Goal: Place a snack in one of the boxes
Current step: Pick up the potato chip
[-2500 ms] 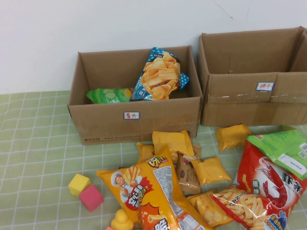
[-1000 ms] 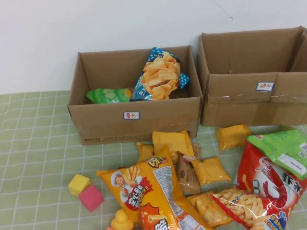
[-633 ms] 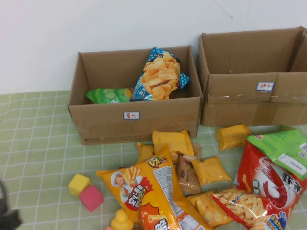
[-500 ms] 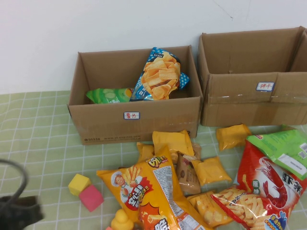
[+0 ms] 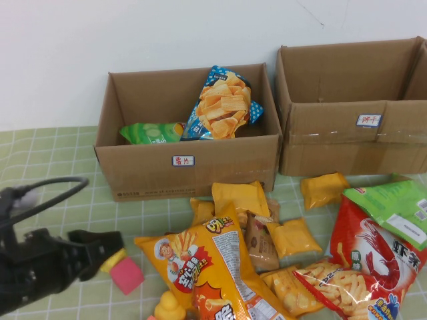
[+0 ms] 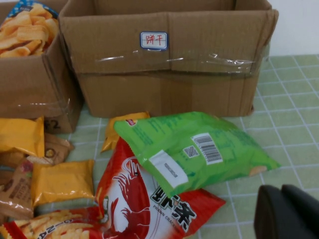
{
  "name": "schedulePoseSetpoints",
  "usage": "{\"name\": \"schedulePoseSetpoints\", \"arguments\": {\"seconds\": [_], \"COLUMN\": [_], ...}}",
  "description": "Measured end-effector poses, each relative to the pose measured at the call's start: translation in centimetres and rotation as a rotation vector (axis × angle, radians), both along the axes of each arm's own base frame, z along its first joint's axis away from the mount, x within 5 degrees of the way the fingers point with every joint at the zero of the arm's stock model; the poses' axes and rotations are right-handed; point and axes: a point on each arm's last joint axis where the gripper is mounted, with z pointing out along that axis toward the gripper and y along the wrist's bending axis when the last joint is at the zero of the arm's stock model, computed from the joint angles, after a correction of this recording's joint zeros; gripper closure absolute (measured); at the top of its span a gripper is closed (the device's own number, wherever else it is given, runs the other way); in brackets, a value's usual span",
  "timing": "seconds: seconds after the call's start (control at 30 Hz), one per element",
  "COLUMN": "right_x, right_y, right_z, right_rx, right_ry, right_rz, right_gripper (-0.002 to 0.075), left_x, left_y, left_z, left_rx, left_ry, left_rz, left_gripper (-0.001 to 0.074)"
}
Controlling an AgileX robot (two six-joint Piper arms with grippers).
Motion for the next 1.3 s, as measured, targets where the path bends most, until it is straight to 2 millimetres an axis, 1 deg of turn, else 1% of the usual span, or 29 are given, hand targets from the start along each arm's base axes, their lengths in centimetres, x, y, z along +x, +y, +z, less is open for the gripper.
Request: {"name": "schedulePoseSetpoints", "arguments": {"seconds": [0.07, 0.17, 0.23, 0.3, 0.33, 0.47, 0.63, 0.73, 0.97, 1.07, 1.2, 1.3], "right_x": [0.0, 0.0, 0.0, 0.0, 0.1, 0.1, 0.1, 0.1, 0.1, 0.1, 0.1, 0.1], "right_y": [0.0, 0.0, 0.0, 0.0, 0.0, 0.0, 0.0, 0.0, 0.0, 0.0, 0.0, 0.0], "right_z": [0.0, 0.0, 0.0, 0.1, 0.2, 0.2, 0.3, 0.3, 0.3, 0.3, 0.3, 0.3], "right_rx": [0.0, 0.002, 0.002, 0.002, 0.003, 0.005, 0.006, 0.006, 0.008, 0.008, 0.008, 0.008], "right_ry": [-0.004, -0.004, -0.006, -0.01, -0.018, -0.024, -0.031, -0.031, -0.03, -0.032, -0.034, -0.034], "right_rz": [0.0, 0.0, 0.0, -0.001, -0.002, -0.002, -0.003, -0.003, -0.003, -0.004, -0.004, -0.004], "right_gripper": [0.0728, 0.0728, 0.0728, 0.0728, 0.0728, 0.0728, 0.0728, 0.0728, 0.0728, 0.0728, 0.0728, 0.0728], "left_x": [0.4, 1.0, 1.5, 2.2, 3.0, 4.7, 6.2, 6.8, 8.5, 8.8, 9.3, 9.6], "left_y": [-0.2, -0.6, -0.9, -1.1, -1.2, -1.1, -1.2, -2.1, -5.1, -6.1, -6.7, -7.0], "left_z": [-0.7, -1.7, -2.5, -3.1, -3.9, -5.2, -6.4, -6.9, -8.2, -8.9, -9.9, -10.2], "left_rx": [-0.011, -0.04, -0.066, -0.092, -0.105, -0.111, -0.117, -0.112, -0.093, -0.094, -0.104, -0.13], "left_ry": [0.021, 0.064, 0.105, 0.134, 0.167, 0.217, 0.257, 0.269, 0.307, 0.328, 0.362, 0.372], "left_rz": [-0.032, -0.08, -0.106, -0.132, -0.143, -0.136, -0.137, -0.169, -0.246, -0.272, -0.28, -0.295], "left_gripper": [0.0398, 0.0238, 0.0186, 0.0161, 0.015, 0.0145, 0.0141, 0.0141, 0.0141, 0.0141, 0.0141, 0.0143]}}
